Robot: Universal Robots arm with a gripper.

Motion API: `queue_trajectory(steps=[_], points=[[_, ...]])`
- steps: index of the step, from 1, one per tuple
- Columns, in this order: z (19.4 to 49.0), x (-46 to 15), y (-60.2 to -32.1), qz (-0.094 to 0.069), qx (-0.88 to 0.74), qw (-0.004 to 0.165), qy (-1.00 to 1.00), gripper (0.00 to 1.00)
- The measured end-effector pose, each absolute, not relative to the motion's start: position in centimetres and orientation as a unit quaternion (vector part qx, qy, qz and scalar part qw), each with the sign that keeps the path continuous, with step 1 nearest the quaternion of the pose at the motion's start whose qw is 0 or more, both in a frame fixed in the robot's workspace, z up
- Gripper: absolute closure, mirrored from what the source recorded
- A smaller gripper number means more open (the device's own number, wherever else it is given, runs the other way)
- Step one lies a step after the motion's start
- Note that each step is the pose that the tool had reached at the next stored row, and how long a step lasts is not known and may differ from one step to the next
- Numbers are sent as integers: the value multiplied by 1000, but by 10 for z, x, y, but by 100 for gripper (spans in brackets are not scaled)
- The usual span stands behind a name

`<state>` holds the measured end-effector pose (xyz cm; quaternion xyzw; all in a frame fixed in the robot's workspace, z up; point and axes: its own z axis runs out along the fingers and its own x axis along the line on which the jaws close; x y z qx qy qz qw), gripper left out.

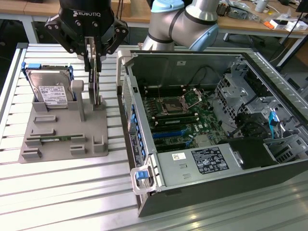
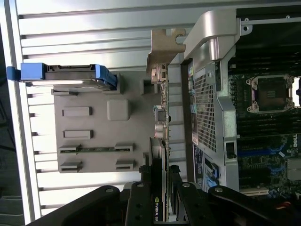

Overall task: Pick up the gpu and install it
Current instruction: 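Pick up the gpu and move the gpu toward the slot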

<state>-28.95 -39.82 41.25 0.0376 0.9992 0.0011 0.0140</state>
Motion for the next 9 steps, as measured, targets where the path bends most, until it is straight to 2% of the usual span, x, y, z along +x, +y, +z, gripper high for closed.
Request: queue_trajectory(steps=[9], points=[[415, -290, -398, 1, 38, 14, 999, 74]])
